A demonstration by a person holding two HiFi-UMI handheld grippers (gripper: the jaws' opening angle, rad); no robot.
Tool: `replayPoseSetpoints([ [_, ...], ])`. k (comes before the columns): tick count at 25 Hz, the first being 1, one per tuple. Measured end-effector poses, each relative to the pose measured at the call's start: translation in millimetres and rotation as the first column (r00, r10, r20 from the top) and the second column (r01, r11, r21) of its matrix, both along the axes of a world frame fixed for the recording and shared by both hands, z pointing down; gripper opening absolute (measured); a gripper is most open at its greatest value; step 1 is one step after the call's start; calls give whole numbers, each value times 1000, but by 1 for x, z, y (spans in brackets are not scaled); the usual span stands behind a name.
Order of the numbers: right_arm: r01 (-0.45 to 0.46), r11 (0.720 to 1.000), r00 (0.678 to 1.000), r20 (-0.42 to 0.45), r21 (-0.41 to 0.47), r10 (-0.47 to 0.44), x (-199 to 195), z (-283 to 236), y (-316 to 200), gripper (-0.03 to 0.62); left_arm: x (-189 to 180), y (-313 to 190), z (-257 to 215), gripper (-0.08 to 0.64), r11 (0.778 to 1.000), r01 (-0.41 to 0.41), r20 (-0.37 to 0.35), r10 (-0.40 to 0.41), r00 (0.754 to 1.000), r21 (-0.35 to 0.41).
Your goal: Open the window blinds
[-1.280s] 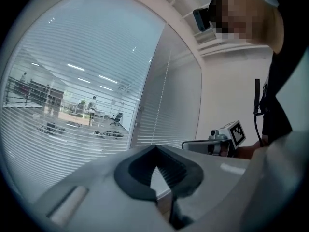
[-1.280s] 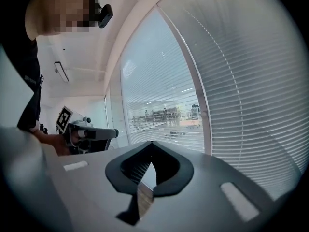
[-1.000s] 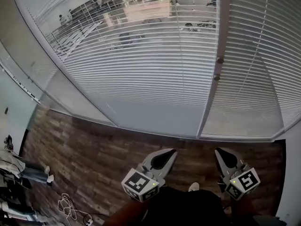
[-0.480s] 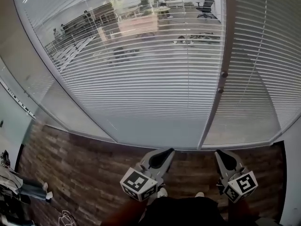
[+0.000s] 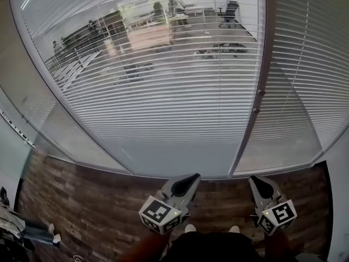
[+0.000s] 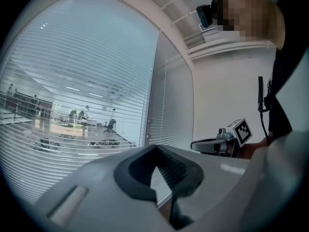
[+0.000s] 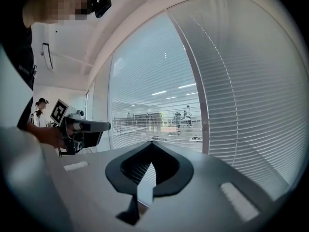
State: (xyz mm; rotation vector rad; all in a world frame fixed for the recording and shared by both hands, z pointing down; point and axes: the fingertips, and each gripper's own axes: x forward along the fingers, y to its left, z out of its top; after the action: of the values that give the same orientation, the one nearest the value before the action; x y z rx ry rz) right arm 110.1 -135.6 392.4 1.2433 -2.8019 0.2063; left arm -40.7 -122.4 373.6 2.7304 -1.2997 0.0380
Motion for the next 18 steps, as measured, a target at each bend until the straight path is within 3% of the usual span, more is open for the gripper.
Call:
replayPoseSetpoints([
  [18, 16, 1000, 999, -38, 22, -15, 8, -6, 1, 23, 13, -2, -3, 0, 1000, -9, -6, 9, 1000, -5],
])
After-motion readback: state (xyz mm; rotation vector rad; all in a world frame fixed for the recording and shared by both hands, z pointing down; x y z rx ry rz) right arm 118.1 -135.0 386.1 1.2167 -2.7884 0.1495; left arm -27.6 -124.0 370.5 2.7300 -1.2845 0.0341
